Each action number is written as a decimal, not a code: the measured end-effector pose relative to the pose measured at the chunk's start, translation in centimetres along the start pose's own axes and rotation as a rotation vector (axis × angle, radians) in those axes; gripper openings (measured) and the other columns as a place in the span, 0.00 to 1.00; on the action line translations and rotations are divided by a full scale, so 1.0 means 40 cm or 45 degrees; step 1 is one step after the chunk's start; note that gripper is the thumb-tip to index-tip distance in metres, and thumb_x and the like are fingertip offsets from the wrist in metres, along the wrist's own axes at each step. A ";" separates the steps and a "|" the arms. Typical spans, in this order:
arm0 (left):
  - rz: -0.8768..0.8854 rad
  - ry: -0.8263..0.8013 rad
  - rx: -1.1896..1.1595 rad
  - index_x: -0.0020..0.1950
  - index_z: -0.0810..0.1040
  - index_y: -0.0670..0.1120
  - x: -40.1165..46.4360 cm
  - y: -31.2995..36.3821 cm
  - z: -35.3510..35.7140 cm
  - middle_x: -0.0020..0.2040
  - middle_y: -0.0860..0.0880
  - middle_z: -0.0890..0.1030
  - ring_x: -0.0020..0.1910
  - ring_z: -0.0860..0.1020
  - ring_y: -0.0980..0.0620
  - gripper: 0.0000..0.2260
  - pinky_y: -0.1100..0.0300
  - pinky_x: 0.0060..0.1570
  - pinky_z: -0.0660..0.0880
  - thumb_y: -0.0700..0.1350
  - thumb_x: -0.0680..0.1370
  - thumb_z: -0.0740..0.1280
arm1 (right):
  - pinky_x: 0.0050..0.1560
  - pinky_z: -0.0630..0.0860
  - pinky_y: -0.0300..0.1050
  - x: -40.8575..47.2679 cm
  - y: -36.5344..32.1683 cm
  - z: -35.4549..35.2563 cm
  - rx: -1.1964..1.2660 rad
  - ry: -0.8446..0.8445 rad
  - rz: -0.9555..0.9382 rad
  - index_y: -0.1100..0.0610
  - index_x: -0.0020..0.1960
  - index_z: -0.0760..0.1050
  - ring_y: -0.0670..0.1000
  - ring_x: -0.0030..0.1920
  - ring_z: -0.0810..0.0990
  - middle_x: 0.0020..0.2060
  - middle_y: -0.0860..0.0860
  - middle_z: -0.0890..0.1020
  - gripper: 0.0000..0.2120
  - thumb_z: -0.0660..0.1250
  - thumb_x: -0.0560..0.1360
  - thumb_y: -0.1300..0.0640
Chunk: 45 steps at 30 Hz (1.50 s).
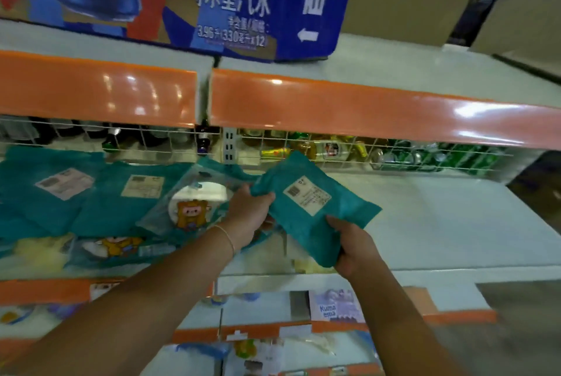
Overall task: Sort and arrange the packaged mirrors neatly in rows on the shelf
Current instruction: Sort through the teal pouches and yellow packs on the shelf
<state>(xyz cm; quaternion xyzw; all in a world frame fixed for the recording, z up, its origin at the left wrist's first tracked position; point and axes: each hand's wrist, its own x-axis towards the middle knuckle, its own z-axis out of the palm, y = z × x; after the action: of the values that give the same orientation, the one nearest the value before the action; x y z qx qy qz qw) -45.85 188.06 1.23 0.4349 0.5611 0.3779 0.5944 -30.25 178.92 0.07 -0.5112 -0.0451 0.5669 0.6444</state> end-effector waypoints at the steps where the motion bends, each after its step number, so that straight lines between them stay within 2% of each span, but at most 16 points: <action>1: -0.015 -0.053 0.041 0.55 0.73 0.46 -0.006 -0.001 0.040 0.46 0.41 0.81 0.32 0.81 0.47 0.06 0.54 0.30 0.79 0.43 0.79 0.64 | 0.38 0.81 0.53 0.004 -0.024 -0.037 0.019 0.049 -0.028 0.59 0.59 0.75 0.60 0.51 0.82 0.54 0.58 0.83 0.12 0.63 0.78 0.68; 5: -0.040 -0.174 0.242 0.67 0.66 0.47 -0.033 -0.002 0.188 0.48 0.40 0.80 0.27 0.77 0.46 0.16 0.60 0.24 0.71 0.42 0.80 0.59 | 0.56 0.78 0.61 0.032 -0.118 -0.179 0.138 0.239 -0.151 0.58 0.63 0.72 0.60 0.56 0.80 0.60 0.58 0.80 0.15 0.64 0.77 0.68; 7: -0.005 -0.247 0.362 0.70 0.65 0.48 -0.046 -0.001 0.249 0.48 0.41 0.80 0.29 0.78 0.47 0.19 0.60 0.25 0.74 0.43 0.79 0.60 | 0.56 0.77 0.60 0.046 -0.163 -0.233 0.191 0.330 -0.203 0.58 0.66 0.70 0.59 0.54 0.79 0.61 0.57 0.78 0.18 0.64 0.77 0.68; 13: 0.017 -0.347 0.427 0.64 0.69 0.47 -0.062 -0.004 0.388 0.46 0.42 0.82 0.29 0.78 0.48 0.13 0.59 0.26 0.75 0.43 0.80 0.61 | 0.61 0.76 0.60 0.085 -0.255 -0.352 0.175 0.571 -0.182 0.59 0.70 0.67 0.60 0.60 0.78 0.63 0.58 0.77 0.23 0.67 0.76 0.66; 16: 0.015 -0.352 0.426 0.61 0.71 0.46 -0.064 -0.006 0.420 0.45 0.42 0.83 0.28 0.78 0.49 0.10 0.60 0.26 0.74 0.42 0.80 0.61 | 0.54 0.79 0.57 0.096 -0.287 -0.373 0.197 0.611 -0.143 0.57 0.70 0.68 0.59 0.57 0.79 0.63 0.58 0.78 0.23 0.67 0.77 0.66; 18: 0.024 -0.349 0.426 0.60 0.72 0.45 -0.063 -0.007 0.431 0.45 0.42 0.82 0.28 0.77 0.49 0.09 0.60 0.25 0.74 0.42 0.80 0.61 | 0.41 0.80 0.51 0.101 -0.301 -0.379 0.169 0.616 -0.121 0.56 0.69 0.68 0.57 0.53 0.79 0.61 0.56 0.78 0.21 0.66 0.77 0.65; 20: 0.032 -0.347 0.440 0.59 0.73 0.45 -0.061 -0.008 0.436 0.45 0.42 0.82 0.28 0.77 0.49 0.08 0.60 0.25 0.74 0.43 0.81 0.60 | 0.35 0.77 0.46 0.104 -0.313 -0.381 0.120 0.585 -0.099 0.57 0.67 0.69 0.56 0.52 0.77 0.59 0.55 0.77 0.20 0.65 0.77 0.67; 24: 0.034 -0.337 0.472 0.56 0.74 0.43 -0.054 -0.015 0.441 0.46 0.42 0.82 0.28 0.77 0.50 0.07 0.60 0.26 0.74 0.43 0.81 0.60 | 0.55 0.79 0.58 0.119 -0.326 -0.369 0.056 0.463 -0.030 0.55 0.62 0.70 0.59 0.56 0.79 0.58 0.58 0.78 0.17 0.64 0.77 0.67; 26: 0.032 -0.333 0.476 0.56 0.75 0.44 -0.051 -0.017 0.440 0.46 0.42 0.82 0.28 0.78 0.50 0.06 0.60 0.26 0.75 0.42 0.81 0.61 | 0.57 0.78 0.61 0.117 -0.322 -0.359 0.128 0.418 0.035 0.53 0.63 0.70 0.60 0.55 0.80 0.55 0.58 0.80 0.17 0.65 0.76 0.65; 28: 0.026 -0.338 0.480 0.55 0.75 0.45 -0.049 -0.018 0.436 0.46 0.42 0.83 0.29 0.78 0.51 0.06 0.59 0.27 0.75 0.42 0.80 0.61 | 0.59 0.76 0.56 0.112 -0.308 -0.351 0.170 0.368 0.117 0.54 0.58 0.72 0.58 0.52 0.80 0.50 0.58 0.80 0.12 0.65 0.76 0.64; 31: 0.029 -0.344 0.479 0.54 0.75 0.45 -0.048 -0.019 0.418 0.46 0.42 0.83 0.30 0.79 0.50 0.06 0.58 0.29 0.76 0.42 0.80 0.61 | 0.49 0.73 0.46 0.095 -0.277 -0.331 0.201 0.308 0.202 0.58 0.51 0.70 0.56 0.43 0.74 0.45 0.60 0.75 0.06 0.63 0.76 0.64; 34: 0.023 -0.345 0.460 0.54 0.75 0.45 -0.052 -0.013 0.389 0.47 0.42 0.82 0.30 0.78 0.50 0.06 0.58 0.29 0.76 0.42 0.80 0.60 | 0.42 0.74 0.45 0.084 -0.250 -0.288 0.226 0.248 0.270 0.61 0.55 0.70 0.56 0.41 0.74 0.49 0.61 0.74 0.08 0.62 0.76 0.64; 37: 0.040 -0.312 0.436 0.53 0.76 0.45 -0.061 -0.001 0.346 0.45 0.43 0.82 0.30 0.78 0.49 0.06 0.59 0.27 0.75 0.42 0.80 0.61 | 0.48 0.75 0.46 0.070 -0.228 -0.224 0.263 0.188 0.336 0.67 0.62 0.66 0.57 0.50 0.77 0.58 0.63 0.71 0.17 0.64 0.77 0.64; 39: 0.056 -0.273 0.407 0.53 0.77 0.45 -0.063 0.003 0.304 0.43 0.43 0.83 0.31 0.79 0.49 0.06 0.60 0.27 0.75 0.42 0.80 0.61 | 0.52 0.75 0.45 0.055 -0.212 -0.166 0.253 0.130 0.348 0.68 0.64 0.66 0.56 0.50 0.77 0.57 0.63 0.70 0.18 0.65 0.76 0.64; 41: 0.073 -0.216 0.396 0.52 0.77 0.47 -0.063 0.005 0.251 0.42 0.44 0.83 0.31 0.79 0.48 0.05 0.60 0.27 0.75 0.42 0.80 0.62 | 0.55 0.75 0.45 0.037 -0.189 -0.097 0.189 0.054 0.338 0.65 0.61 0.69 0.56 0.45 0.76 0.53 0.63 0.71 0.14 0.65 0.77 0.63; 45: 0.094 -0.122 0.394 0.53 0.77 0.46 -0.054 0.016 0.112 0.43 0.45 0.83 0.29 0.80 0.52 0.06 0.63 0.26 0.74 0.43 0.81 0.61 | 0.55 0.76 0.47 0.024 -0.111 0.041 -0.014 -0.049 0.338 0.63 0.48 0.73 0.57 0.46 0.74 0.49 0.61 0.73 0.03 0.64 0.78 0.62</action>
<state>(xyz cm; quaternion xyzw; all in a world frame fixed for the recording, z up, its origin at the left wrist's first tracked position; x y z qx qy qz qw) -41.56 185.83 2.55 0.5590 0.5672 0.2874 0.5321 -27.92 181.38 3.48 -0.5052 0.0074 0.6567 0.5599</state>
